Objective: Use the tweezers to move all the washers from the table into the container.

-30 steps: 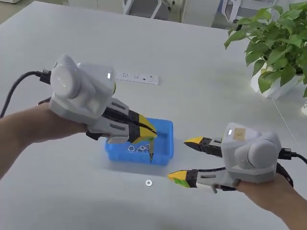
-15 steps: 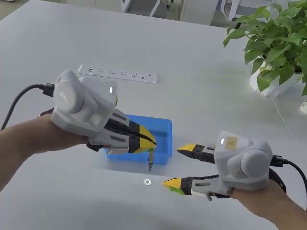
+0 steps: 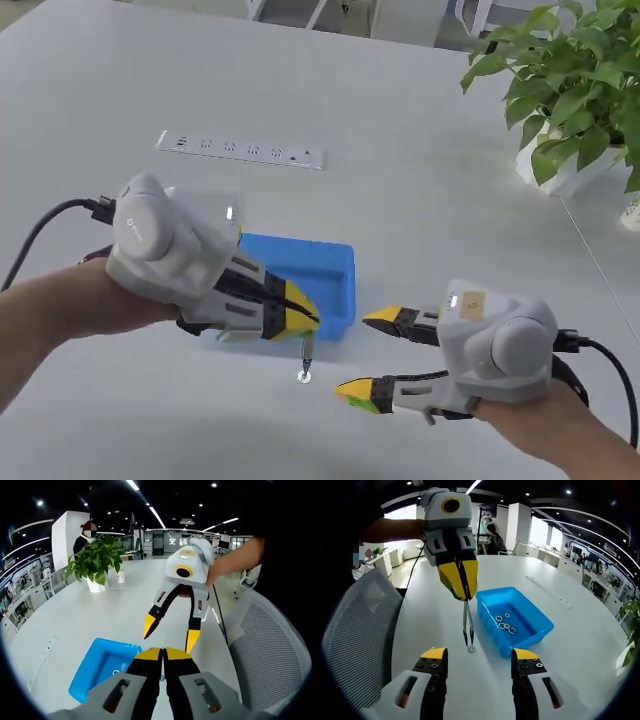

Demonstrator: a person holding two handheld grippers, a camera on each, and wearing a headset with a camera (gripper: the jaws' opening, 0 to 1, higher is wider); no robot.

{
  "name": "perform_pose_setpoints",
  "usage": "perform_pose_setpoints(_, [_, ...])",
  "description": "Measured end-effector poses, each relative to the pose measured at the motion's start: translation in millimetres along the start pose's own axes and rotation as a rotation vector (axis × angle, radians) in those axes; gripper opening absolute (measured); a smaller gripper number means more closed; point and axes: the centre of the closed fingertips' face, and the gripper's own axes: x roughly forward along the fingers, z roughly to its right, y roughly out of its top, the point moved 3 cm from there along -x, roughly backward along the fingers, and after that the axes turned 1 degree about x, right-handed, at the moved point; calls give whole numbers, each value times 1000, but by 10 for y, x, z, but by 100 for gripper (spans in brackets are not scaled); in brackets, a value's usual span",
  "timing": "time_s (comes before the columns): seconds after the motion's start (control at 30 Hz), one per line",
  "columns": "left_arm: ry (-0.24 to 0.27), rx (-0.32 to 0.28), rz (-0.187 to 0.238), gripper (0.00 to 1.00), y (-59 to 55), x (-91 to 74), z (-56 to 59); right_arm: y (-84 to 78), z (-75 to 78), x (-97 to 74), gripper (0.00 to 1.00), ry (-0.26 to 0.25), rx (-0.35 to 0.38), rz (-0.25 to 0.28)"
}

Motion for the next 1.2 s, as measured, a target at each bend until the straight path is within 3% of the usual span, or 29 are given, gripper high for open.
perform_pose_setpoints(0.33, [-13,-6,-3,4,-81,50,27,-31,-17,47,51,10,4,-3])
perform_pose_setpoints(0.63, [-18,-2,5,5,-72,62,30,-51,-74,111,50,30,5,-6])
perform_pose_setpoints(1.2, [-69,21,-13,4,-100,54,12,106,-210,455,28,137,-114,-6])
